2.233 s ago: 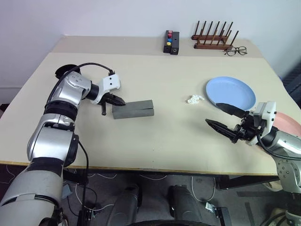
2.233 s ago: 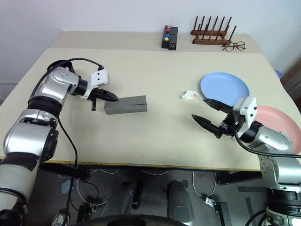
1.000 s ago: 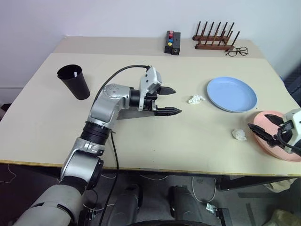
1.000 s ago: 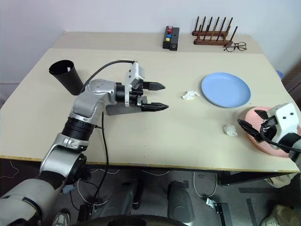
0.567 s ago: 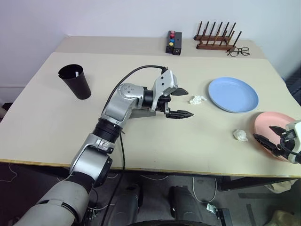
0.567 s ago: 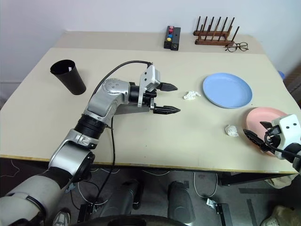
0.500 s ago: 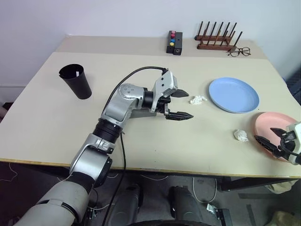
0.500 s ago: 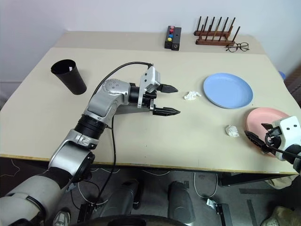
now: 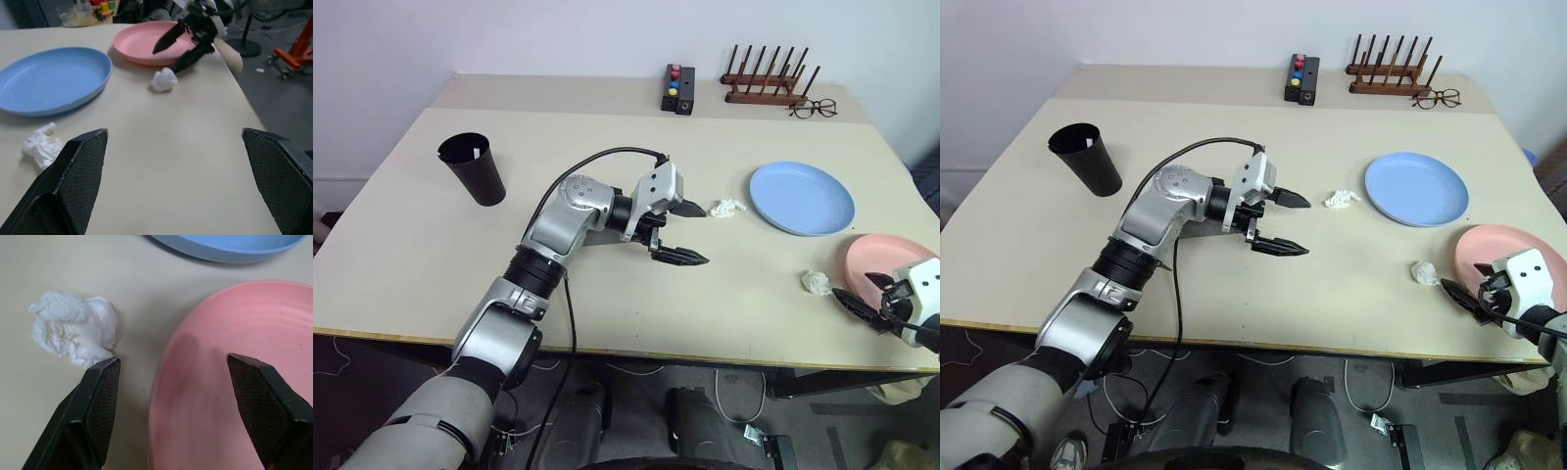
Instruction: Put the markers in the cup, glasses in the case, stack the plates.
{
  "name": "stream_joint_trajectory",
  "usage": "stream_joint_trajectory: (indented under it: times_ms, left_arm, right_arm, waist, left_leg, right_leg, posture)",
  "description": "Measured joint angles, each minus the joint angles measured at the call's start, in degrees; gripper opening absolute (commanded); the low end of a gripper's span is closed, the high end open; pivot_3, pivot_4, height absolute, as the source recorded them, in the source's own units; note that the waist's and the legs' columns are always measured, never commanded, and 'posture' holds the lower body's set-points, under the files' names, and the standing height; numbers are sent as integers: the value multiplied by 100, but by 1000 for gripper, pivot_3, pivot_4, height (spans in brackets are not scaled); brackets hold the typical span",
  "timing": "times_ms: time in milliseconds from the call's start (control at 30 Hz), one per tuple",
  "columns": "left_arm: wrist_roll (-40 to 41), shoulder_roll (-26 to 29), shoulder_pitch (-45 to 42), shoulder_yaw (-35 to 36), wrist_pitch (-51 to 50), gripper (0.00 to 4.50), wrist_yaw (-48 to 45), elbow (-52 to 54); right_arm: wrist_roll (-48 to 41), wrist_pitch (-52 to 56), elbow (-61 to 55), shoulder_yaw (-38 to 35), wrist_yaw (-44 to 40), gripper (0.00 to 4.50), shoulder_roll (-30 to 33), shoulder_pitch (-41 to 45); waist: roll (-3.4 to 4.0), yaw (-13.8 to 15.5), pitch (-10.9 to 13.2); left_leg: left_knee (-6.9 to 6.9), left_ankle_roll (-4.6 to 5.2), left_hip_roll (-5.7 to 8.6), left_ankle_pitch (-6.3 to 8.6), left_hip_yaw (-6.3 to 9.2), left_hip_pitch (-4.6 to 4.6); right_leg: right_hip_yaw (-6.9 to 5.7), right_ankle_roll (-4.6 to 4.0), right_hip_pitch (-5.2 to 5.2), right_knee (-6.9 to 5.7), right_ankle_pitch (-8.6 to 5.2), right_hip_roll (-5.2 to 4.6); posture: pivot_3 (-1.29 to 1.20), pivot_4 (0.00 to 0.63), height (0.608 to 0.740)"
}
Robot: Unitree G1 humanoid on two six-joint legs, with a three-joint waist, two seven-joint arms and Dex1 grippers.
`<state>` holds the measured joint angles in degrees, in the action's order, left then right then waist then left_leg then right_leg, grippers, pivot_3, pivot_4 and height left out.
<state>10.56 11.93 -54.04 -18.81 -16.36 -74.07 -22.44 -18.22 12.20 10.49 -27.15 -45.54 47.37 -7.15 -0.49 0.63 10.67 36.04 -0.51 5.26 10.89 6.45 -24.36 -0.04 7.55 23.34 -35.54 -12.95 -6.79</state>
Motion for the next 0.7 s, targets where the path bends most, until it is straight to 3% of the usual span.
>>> stream_joint_trajectory:
  times_ms: [67, 167, 333, 700]
  left_arm:
    - [-7, 13, 0, -53, 34, 4476, -68, 0]
    - [-10, 25, 0, -75, 52, 4500, -93, 0]
    - [-11, 29, 0, -87, 57, 4500, -102, 0]
    - [-14, -19, -8, -61, 218, 4500, 78, -184]
  right_arm:
    - [4, -36, 0, 0, 34, 3530, -61, 0]
    - [10, -59, -2, 6, 75, 2668, -148, -38]
    - [104, -105, -21, 12, 154, 42, -151, -94]
    - [395, -291, -16, 24, 533, 14, -134, 265]
  waist:
    - [0, 2, 0]
    - [1, 2, 0]
    - [1, -1, 0]
    - [3, -5, 0]
  left_leg:
    - [0, 0, 0, 0, 0, 0]
    - [0, 0, 0, 0, 0, 0]
    - [0, 0, 0, 0, 0, 0]
    - [0, 0, -1, 0, 0, 1]
  right_leg:
    - [0, 0, 0, 0, 0, 0]
    - [0, 0, 0, 0, 0, 0]
    - [0, 0, 0, 1, 0, 0]
    - [0, 2, -3, 7, -2, 1]
  posture:
    - [0, 150, 740]
    - [0, 150, 740]
    - [0, 150, 740]
    - [0, 150, 740]
